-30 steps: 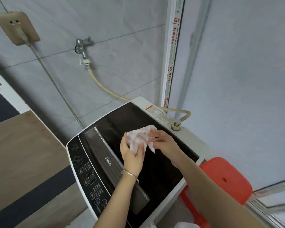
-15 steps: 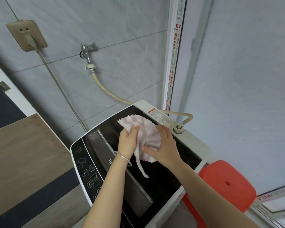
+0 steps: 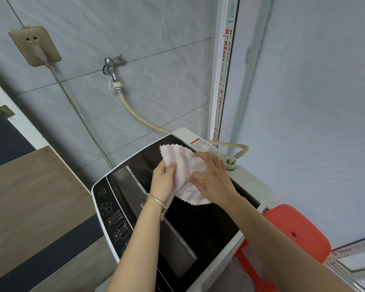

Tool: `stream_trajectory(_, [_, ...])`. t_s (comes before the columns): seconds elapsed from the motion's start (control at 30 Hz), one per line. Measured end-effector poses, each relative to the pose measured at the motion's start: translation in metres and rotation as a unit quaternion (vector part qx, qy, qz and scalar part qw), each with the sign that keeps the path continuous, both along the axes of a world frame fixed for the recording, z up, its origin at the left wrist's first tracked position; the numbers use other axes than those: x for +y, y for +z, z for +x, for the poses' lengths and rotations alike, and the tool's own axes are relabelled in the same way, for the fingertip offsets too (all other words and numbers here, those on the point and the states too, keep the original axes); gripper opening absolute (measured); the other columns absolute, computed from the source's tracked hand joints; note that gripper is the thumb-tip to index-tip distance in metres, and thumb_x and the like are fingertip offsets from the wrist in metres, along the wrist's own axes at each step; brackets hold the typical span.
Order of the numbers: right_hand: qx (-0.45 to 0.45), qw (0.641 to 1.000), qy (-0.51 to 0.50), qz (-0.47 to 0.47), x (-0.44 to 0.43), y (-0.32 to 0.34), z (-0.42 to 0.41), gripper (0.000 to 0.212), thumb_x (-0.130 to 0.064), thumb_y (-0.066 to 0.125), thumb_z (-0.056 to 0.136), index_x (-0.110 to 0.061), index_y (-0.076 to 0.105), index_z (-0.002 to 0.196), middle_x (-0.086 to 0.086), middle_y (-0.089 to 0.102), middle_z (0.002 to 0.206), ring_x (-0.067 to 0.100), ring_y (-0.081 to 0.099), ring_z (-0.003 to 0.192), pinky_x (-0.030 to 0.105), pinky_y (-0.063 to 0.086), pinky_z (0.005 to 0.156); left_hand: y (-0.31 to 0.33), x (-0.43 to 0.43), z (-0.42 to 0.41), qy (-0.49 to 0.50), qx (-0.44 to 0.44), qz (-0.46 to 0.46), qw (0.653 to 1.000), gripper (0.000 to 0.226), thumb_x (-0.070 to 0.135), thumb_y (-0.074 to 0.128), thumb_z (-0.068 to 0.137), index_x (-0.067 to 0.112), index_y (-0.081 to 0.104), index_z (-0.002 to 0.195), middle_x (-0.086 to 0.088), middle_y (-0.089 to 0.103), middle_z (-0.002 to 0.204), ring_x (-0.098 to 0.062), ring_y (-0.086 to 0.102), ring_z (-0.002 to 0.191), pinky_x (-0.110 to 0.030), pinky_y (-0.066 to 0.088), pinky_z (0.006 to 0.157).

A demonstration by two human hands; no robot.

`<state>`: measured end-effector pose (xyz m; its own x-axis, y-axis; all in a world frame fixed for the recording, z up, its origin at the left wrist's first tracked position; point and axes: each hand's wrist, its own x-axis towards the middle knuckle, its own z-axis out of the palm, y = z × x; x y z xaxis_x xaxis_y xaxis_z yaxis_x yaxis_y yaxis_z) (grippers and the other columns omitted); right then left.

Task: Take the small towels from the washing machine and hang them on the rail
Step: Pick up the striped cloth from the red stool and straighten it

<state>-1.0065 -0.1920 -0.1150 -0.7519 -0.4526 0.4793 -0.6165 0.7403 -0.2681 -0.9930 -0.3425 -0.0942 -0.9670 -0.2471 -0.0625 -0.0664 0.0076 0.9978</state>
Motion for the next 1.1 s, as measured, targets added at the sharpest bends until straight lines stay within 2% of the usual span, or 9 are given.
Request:
stream_trajectory(0.13, [0.017, 1.0, 0.001, -0.024, 0.005, -0.001, -0.006, 0.01, -0.018, 0.075, 0.073, -0.021, 0.067, 0.068, -0.003, 0.036, 0.122, 0.021, 0.034, 0.118, 0.037, 0.032, 0.095, 0.002, -0.002, -0.001, 0.015, -0.008, 0.008, 1.0, 0.022, 0.009, 0.045, 0.092, 0.018, 0.06, 0.079, 0.0, 0.06, 0.078, -0.011, 0.053, 0.073, -0.023, 0.044, 0.067])
stream_trajectory(0.37, [0.009, 0.997, 0.012, -0.079, 0.001, 0.008, -0.005, 0.008, -0.018, 0.052, 0.083, -0.016, 0.059, 0.079, -0.004, 0.056, 0.112, 0.011, 0.043, 0.111, 0.029, 0.036, 0.094, 0.003, -0.001, 0.0, 0.007, -0.004, -0.017, 1.0, 0.029, 0.003, 0.044, 0.09, 0.018, 0.047, 0.065, 0.006, 0.042, 0.063, -0.001, 0.041, 0.056, -0.016, 0.037, 0.058])
stream_trajectory(0.5, [-0.005, 0.984, 0.041, -0.171, -0.008, 0.037, 0.0, 0.007, -0.005, 0.055, 0.084, -0.012, 0.056, 0.082, -0.003, 0.068, 0.105, 0.007, 0.052, 0.113, 0.016, 0.032, 0.097, -0.001, -0.001, 0.0, -0.033, -0.006, -0.014, 0.999, 0.028, 0.002, 0.042, 0.087, 0.02, 0.061, 0.095, 0.0, 0.062, 0.082, -0.015, 0.058, 0.079, -0.031, 0.049, 0.076])
stream_trajectory(0.57, [-0.01, 0.981, 0.048, -0.189, -0.009, 0.047, -0.001, 0.005, -0.007, 0.051, 0.087, -0.01, 0.054, 0.085, 0.003, 0.071, 0.098, 0.018, 0.061, 0.102, 0.02, 0.039, 0.09, 0.004, 0.006, 0.003, -0.057, 0.001, 0.02, 0.998, 0.023, 0.001, 0.044, 0.091, 0.015, 0.061, 0.097, 0.006, 0.066, 0.073, -0.007, 0.062, 0.07, -0.022, 0.051, 0.067])
stream_trajectory(0.67, [-0.048, 0.983, 0.022, -0.175, -0.009, 0.056, -0.004, 0.007, -0.008, 0.048, 0.09, -0.005, 0.054, 0.09, 0.011, 0.066, 0.086, 0.028, 0.06, 0.08, 0.036, 0.048, 0.075, 0.015, 0.017, 0.008, -0.08, -0.022, 0.068, 0.994, 0.032, 0.001, 0.039, 0.093, 0.011, 0.055, 0.067, 0.007, 0.055, 0.039, 0.002, 0.052, 0.038, -0.009, 0.042, 0.043])
stream_trajectory(0.77, [-0.071, 0.985, -0.003, -0.156, -0.008, 0.057, -0.009, 0.006, -0.008, 0.049, 0.09, -0.007, 0.055, 0.09, 0.01, 0.066, 0.084, 0.026, 0.059, 0.078, 0.031, 0.043, 0.077, 0.015, 0.021, 0.008, -0.113, -0.025, 0.111, 0.987, 0.029, 0.009, 0.04, 0.095, 0.008, 0.068, 0.084, 0.008, 0.065, 0.056, 0.001, 0.06, 0.053, -0.012, 0.047, 0.051])
stream_trajectory(0.87, [-0.066, 0.984, -0.015, -0.164, -0.005, 0.057, -0.01, 0.01, 0.001, 0.05, 0.084, -0.008, 0.055, 0.087, 0.007, 0.066, 0.08, 0.025, 0.06, 0.073, 0.036, 0.047, 0.077, 0.018, 0.02, 0.012, -0.11, -0.007, 0.113, 0.987, 0.029, 0.009, 0.04, 0.094, 0.0, 0.063, 0.108, 0.003, 0.071, 0.077, -0.005, 0.066, 0.072, -0.014, 0.05, 0.061])
stream_trajectory(0.97, [-0.067, 0.984, -0.036, -0.162, -0.003, 0.057, -0.011, 0.018, 0.006, 0.055, 0.077, -0.007, 0.057, 0.088, 0.005, 0.068, 0.083, 0.025, 0.063, 0.076, 0.042, 0.051, 0.078, 0.019, 0.019, 0.014, -0.099, -0.004, 0.096, 0.99, 0.031, 0.011, 0.04, 0.093, 0.0, 0.064, 0.108, -0.012, 0.07, 0.093, -0.018, 0.066, 0.084, -0.019, 0.053, 0.068])
stream_trajectory(1.1, [-0.076, 0.985, -0.035, -0.151, -0.003, 0.059, -0.011, 0.027, 0.006, 0.052, 0.073, -0.009, 0.059, 0.094, 0.004, 0.07, 0.088, 0.025, 0.064, 0.082, 0.045, 0.049, 0.084, 0.02, 0.016, 0.015, -0.096, 0.003, 0.087, 0.992, 0.031, 0.012, 0.039, 0.094, -0.001, 0.063, 0.108, -0.01, 0.069, 0.091, -0.016, 0.065, 0.081, -0.019, 0.053, 0.068])
